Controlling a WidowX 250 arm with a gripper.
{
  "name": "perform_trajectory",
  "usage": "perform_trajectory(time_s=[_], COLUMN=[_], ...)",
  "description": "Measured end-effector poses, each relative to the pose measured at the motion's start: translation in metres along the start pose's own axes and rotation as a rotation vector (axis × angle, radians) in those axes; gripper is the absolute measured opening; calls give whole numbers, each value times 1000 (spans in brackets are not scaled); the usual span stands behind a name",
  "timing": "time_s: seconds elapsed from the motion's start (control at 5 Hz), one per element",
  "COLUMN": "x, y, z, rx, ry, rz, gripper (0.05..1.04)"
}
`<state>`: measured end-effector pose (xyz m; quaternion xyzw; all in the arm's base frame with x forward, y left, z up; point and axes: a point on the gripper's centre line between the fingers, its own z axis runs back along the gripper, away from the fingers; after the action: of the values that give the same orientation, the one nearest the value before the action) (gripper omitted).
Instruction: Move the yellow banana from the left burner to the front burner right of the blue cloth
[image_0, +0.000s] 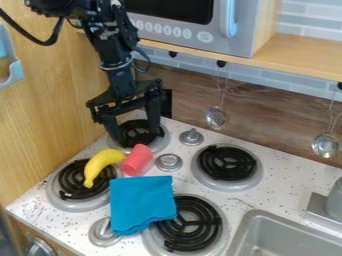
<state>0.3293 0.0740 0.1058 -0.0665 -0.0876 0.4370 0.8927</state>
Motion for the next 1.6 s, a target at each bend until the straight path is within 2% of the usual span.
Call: perform_trajectory(time_s=[0.2, 0.4, 0.6, 1.2, 1.4, 1.6], x=[-3, 11, -6, -5, 23, 40], y=[3, 2, -11, -14, -3, 12], z=[-10, -28, -13, -8, -19, -30], rx=[20, 55, -26, -40, -1, 64], ry=[27, 22, 119, 108, -33, -96], rz=[6, 4, 15, 11, -31, -96], gripper=[1000, 1000, 1000, 1000, 1000, 1000])
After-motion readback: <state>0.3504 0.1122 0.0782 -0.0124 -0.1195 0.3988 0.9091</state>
